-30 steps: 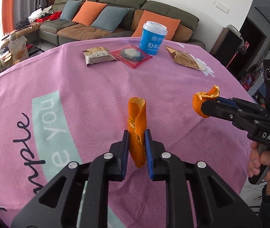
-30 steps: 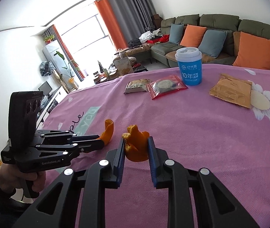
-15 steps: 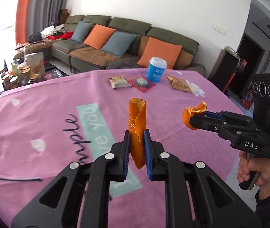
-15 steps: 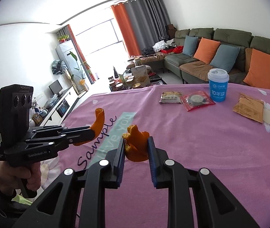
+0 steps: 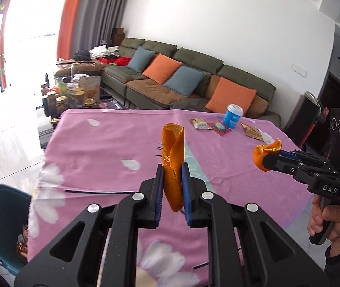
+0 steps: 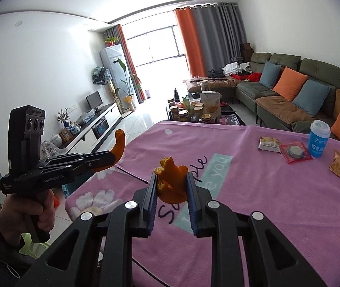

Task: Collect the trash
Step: 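Carry both orange peels over the teal bin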

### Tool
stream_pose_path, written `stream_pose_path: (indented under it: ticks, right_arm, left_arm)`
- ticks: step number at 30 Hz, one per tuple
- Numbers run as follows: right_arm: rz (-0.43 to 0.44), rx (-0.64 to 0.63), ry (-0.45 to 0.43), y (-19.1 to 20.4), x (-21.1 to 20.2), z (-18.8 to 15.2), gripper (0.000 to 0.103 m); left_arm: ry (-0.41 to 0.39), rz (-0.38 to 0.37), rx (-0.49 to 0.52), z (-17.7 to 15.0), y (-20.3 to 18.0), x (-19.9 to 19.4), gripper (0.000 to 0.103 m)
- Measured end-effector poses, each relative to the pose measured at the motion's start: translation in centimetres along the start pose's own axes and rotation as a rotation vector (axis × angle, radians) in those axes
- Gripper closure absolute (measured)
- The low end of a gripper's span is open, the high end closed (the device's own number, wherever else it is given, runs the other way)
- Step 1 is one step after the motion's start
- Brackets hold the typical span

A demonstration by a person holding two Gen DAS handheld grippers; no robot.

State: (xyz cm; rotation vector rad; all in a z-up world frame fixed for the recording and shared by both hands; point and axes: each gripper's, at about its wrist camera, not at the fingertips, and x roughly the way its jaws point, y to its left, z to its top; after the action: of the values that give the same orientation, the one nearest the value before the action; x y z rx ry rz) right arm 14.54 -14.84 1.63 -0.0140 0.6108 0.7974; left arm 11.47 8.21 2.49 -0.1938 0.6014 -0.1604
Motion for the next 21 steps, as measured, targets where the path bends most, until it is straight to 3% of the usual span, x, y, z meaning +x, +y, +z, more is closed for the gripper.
stream_pose_path:
  ticks: [10, 21]
  right_arm:
    - [0.060, -0.111, 0.001, 5.9, 2.0, 2.0, 0.082]
    - [0.153, -0.187, 0.024, 10.0, 5.6, 3.8, 0.082]
  left_arm:
    - [-0.077, 0.089, -0.064, -1.0, 5.2, -6.5, 0.088]
    - [-0.124, 0.214, -0.131, -1.4, 9.7, -10.9, 0.088]
